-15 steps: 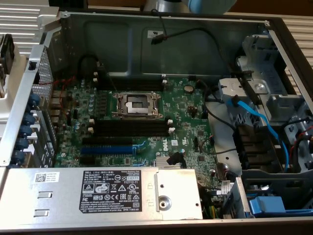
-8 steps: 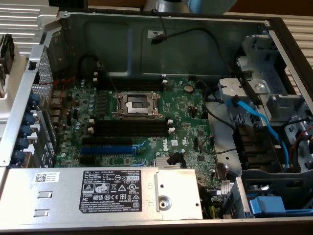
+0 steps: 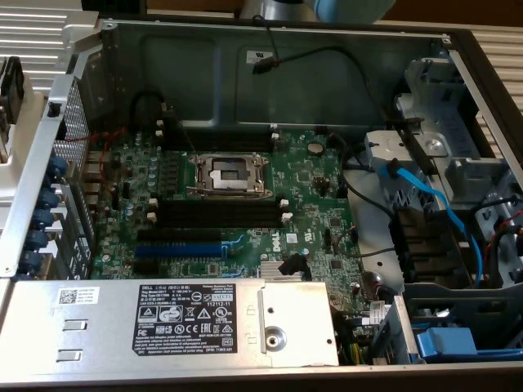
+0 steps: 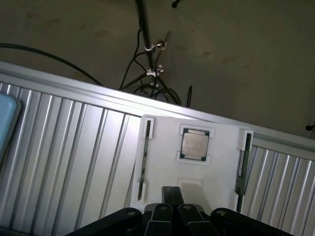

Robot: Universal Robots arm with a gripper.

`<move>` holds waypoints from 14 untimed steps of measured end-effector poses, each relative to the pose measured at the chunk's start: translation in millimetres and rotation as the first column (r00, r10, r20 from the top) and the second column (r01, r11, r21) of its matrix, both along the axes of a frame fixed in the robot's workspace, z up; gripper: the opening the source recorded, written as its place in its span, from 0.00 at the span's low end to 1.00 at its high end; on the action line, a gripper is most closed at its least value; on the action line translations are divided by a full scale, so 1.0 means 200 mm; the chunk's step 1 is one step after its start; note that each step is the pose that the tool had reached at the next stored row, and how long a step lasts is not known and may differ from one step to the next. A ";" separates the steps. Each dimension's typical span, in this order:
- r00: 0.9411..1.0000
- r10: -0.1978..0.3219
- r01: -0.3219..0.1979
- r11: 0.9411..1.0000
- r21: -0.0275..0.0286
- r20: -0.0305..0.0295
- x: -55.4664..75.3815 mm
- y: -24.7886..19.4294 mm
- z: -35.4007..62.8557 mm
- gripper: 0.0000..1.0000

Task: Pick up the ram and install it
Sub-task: 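Pick up the ram and move it above insertion slot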

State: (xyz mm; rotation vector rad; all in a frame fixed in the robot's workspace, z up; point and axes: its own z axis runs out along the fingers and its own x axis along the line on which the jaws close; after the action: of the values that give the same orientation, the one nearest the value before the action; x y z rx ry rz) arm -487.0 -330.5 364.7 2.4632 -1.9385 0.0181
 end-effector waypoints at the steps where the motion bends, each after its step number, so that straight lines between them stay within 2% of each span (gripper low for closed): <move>1: 1.000 0.007 -0.007 1.000 0.000 0.000 0.00 0.001 0.000 0.10; 6: 1.000 0.031 -0.031 1.000 0.000 0.000 0.00 0.011 0.000 0.10; 14: 0.999 0.032 -0.032 0.999 0.000 0.000 0.00 0.011 0.000 0.10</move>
State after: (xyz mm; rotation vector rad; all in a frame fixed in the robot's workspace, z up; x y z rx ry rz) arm -487.0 -328.3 364.7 2.4940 -1.8988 0.0184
